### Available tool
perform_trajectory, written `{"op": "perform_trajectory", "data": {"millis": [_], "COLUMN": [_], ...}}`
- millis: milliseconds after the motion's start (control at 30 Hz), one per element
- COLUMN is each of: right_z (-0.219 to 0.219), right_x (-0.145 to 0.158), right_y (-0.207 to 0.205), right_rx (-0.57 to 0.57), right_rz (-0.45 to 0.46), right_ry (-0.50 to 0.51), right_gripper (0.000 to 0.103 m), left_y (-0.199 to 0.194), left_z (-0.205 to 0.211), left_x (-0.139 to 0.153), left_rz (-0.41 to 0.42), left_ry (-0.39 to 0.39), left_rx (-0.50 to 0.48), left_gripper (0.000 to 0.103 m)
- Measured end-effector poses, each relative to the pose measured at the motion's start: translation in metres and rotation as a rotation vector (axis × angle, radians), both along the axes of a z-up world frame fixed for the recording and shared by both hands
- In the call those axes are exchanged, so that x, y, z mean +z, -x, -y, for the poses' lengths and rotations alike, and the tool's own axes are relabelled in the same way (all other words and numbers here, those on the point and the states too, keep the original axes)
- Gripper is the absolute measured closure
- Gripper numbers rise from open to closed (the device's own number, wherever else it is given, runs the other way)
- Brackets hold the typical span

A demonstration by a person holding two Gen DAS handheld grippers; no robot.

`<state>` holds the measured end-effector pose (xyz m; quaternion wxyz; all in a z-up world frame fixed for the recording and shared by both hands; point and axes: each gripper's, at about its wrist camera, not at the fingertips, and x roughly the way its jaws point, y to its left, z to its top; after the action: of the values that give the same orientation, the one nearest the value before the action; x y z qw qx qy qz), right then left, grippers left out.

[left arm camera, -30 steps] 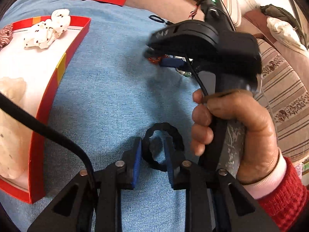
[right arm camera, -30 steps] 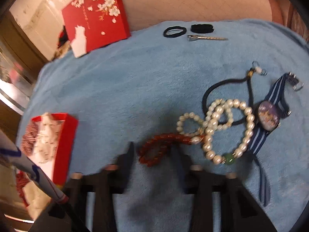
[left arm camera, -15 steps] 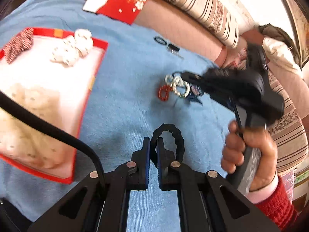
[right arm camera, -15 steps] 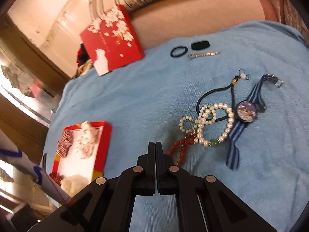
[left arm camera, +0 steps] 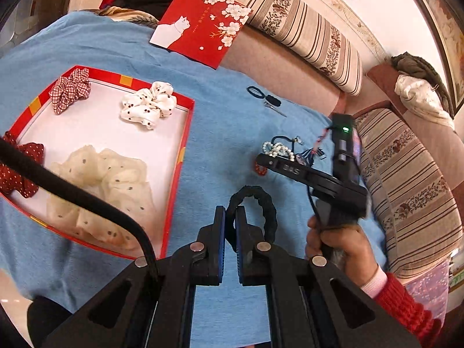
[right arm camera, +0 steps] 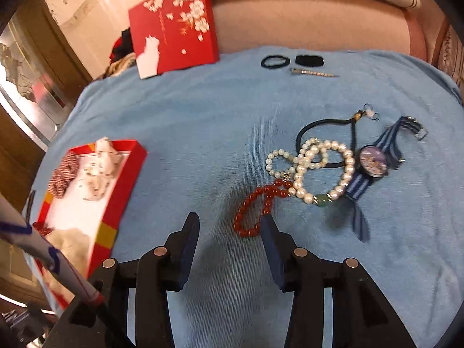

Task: Organize jewelry
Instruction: 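Carry hair tie to tray with left tool while right tool carries red bead bracelet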

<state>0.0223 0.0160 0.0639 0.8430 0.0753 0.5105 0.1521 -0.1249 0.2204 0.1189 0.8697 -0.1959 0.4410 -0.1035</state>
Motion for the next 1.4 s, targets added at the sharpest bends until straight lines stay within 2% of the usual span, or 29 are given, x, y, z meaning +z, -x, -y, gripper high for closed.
{"op": "perform_trajectory", "data": {"millis": [100, 200, 267, 567, 833, 1067, 1400], "right_z": [-0.011, -0.01, -0.004, 0.031, 0.017, -0.042, -0.174], "right_x": [-0.02, -0.025, -0.021, 0.035, 0.08, 0.099, 0.076], "right_y": [-0.012, -0.016, -0.018, 0.006, 0.032, 0.036, 0.026], "right_rx": [0.013, 0.007, 0.002, -0.043, 0.025, 0.154, 0.335], "right_rz": [-0.014, 0.001, -0.012, 0.024, 0.068, 0.067, -0.003], "right_ry": [0.082, 0.108, 0.078, -0.164, -0.222, -0.257, -0.276], "right_gripper": [0.06, 0.08, 0.095, 0.095, 0.095, 0.095, 0.095], "left_y": [-0.006, -0.011, -0.013, -0.003, 0.002, -0.03, -0.087], "left_z": [-0.004, -0.009, -0.011, -0.023, -0.056, -0.118, -0.19], "left_x": [-0.004, -0.008, -0.01, -0.001, 0.016, 0.006, -0.031], "left_rz": [-0.004, -0.007, -0.009, 0.014, 0.042, -0.021, -0.145], "left_ry": [-0.008, -0.007, -0.007, 0.003, -0.005, -0.094, -0.204], "left_rx": [0.001, 0.006, 0.01, 0.043, 0.103, 0.195, 0.294], "left_gripper": [0.097, 0.097, 0.097, 0.097, 0.097, 0.097, 0.097]}}
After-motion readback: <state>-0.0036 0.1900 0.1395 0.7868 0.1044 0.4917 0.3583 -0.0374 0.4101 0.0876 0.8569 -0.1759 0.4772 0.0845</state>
